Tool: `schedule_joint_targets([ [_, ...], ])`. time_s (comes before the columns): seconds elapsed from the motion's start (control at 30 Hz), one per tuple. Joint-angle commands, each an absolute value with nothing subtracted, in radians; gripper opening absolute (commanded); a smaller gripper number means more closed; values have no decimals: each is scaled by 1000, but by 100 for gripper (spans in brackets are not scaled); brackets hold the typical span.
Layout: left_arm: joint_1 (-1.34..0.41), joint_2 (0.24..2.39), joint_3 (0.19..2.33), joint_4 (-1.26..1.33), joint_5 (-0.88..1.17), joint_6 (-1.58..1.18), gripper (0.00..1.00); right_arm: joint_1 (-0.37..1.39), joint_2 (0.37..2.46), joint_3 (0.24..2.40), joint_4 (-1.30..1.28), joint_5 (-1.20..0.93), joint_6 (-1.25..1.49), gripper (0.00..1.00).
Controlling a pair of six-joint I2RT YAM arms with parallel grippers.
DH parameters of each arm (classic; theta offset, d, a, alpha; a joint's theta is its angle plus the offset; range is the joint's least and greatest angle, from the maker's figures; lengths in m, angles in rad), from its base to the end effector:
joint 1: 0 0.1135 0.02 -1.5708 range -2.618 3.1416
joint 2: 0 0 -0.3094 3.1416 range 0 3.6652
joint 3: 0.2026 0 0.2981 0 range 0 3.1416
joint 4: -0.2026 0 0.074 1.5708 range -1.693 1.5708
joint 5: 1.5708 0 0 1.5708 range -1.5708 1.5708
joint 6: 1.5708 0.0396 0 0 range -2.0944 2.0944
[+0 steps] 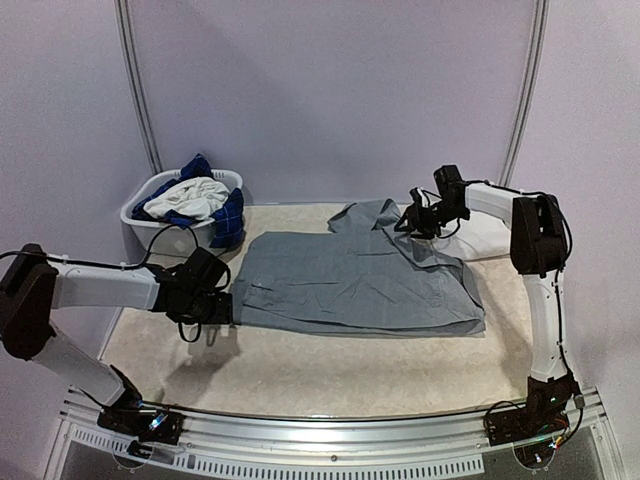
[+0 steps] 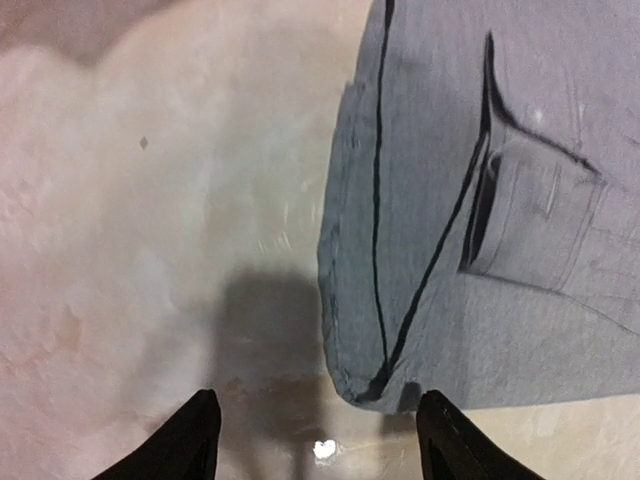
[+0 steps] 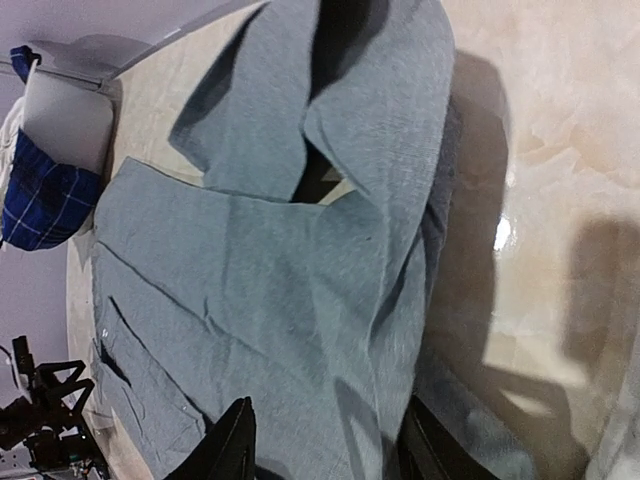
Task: Fold and stack the mixed laundry pile
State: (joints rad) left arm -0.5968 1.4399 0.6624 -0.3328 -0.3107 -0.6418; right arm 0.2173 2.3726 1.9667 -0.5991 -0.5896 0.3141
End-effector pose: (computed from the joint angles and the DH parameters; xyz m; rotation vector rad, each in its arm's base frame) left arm 0.2379 -0.1470 0.1581 -0.1534 2.5880 -0.0221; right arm 0.5730 0.1490 0.1782 -0.1030 2.5981 0.9566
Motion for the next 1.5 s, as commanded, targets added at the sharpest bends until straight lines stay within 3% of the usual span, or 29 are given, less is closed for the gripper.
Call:
schedule_joint_targets([
  [0.0,-592,1472,641,-245,-238,-673,63,221,2263,1916,-571,-570,321,49],
  [0.2,-591,1538,634,-177,-229,-673,44,222,2220,1874,-573,-556,313,49],
  [0.3,-592,1572,632,-142,-213,-674,27,222,2220,1865,-577,-551,310,49],
  [0.4,-591,1586,631,-142,-211,-680,2,221,2222,1859,-578,-542,309,50],
  [0.43,-592,1580,628,-152,-217,-681,0,222,2223,1858,-580,-536,311,49],
  [0.7,-592,1415,542,-255,-286,-691,0,249,2248,1849,-605,-469,325,50],
  [1.13,-592,1429,532,-218,-263,-678,0,327,2311,1864,-550,-485,353,51],
  [1.33,-592,1411,529,-231,-267,-671,0,327,2347,1895,-544,-464,376,39],
  [1.47,-592,1402,524,-240,-266,-672,0,327,2368,1929,-571,-400,380,18],
])
